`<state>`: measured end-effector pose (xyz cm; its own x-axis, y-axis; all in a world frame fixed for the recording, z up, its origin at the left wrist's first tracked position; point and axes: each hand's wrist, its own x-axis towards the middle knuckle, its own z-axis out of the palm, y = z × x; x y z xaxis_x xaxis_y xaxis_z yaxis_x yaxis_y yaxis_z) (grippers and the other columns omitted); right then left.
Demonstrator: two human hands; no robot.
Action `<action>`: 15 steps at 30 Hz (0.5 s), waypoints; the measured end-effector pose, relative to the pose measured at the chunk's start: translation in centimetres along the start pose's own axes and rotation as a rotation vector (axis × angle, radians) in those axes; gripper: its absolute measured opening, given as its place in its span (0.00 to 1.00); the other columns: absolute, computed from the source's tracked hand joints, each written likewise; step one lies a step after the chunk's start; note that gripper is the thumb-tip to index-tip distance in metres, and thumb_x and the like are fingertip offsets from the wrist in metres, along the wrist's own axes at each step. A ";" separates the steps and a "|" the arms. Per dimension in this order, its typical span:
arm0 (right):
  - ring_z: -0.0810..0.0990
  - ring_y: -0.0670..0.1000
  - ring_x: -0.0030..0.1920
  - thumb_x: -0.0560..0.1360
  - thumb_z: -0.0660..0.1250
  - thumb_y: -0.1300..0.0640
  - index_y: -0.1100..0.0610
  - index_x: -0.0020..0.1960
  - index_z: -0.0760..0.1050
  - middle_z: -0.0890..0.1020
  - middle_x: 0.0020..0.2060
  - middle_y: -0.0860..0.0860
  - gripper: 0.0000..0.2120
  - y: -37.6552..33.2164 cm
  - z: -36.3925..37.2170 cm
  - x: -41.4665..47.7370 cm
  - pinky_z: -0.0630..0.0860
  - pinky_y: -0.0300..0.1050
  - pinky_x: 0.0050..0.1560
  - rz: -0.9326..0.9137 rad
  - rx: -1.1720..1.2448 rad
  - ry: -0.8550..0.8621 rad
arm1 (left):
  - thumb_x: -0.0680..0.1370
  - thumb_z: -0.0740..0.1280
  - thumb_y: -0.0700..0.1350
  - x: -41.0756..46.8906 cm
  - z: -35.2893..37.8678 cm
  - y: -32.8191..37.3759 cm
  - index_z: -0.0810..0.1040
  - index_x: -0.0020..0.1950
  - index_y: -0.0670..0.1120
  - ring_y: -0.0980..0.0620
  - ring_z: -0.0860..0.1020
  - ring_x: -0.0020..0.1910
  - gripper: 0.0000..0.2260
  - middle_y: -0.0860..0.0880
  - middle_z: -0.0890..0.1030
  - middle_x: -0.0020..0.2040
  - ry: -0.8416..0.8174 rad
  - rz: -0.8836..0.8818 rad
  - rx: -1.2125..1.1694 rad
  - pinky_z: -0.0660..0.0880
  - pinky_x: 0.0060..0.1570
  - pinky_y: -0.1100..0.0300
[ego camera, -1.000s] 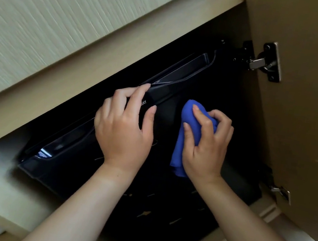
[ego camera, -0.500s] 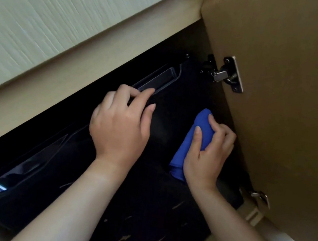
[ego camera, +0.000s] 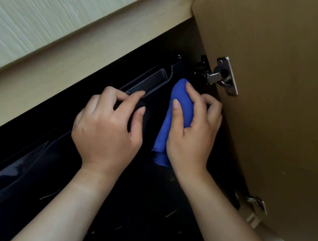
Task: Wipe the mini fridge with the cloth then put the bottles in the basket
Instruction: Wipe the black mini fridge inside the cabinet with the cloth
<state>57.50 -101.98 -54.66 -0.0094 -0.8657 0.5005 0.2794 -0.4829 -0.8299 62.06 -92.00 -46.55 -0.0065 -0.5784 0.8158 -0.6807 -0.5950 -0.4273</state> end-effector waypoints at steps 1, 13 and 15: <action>0.64 0.43 0.53 0.77 0.59 0.46 0.48 0.67 0.70 0.69 0.57 0.50 0.19 -0.2 0.1 0.2 0.61 0.23 0.53 -0.012 0.001 0.004 | 0.77 0.65 0.49 0.0 0.0 0.0 0.81 0.58 0.51 0.48 0.70 0.39 0.11 0.48 0.78 0.45 0.004 0.002 0.000 0.59 0.37 0.60; 0.66 0.46 0.53 0.78 0.59 0.49 0.53 0.66 0.71 0.69 0.55 0.53 0.19 2.3 -0.5 -2.0 0.60 0.27 0.54 0.056 -0.051 0.084 | 0.76 0.67 0.47 0.0 0.0 0.1 0.81 0.57 0.51 0.49 0.72 0.38 0.11 0.49 0.78 0.44 -0.024 -0.005 -0.022 0.62 0.36 0.60; 0.66 0.46 0.53 0.77 0.59 0.47 0.52 0.66 0.70 0.69 0.55 0.52 0.19 0.8 0.0 -1.8 0.58 0.23 0.54 0.043 -0.053 0.053 | 0.75 0.67 0.47 0.2 -0.2 0.2 0.81 0.57 0.50 0.48 0.73 0.38 0.11 0.50 0.78 0.44 -0.029 -0.009 -0.029 0.63 0.36 0.60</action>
<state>57.72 -100.81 -56.21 -0.0497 -0.8909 0.4515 0.2295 -0.4501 -0.8630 61.78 -92.11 -46.38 0.0207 -0.5898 0.8073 -0.7015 -0.5839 -0.4086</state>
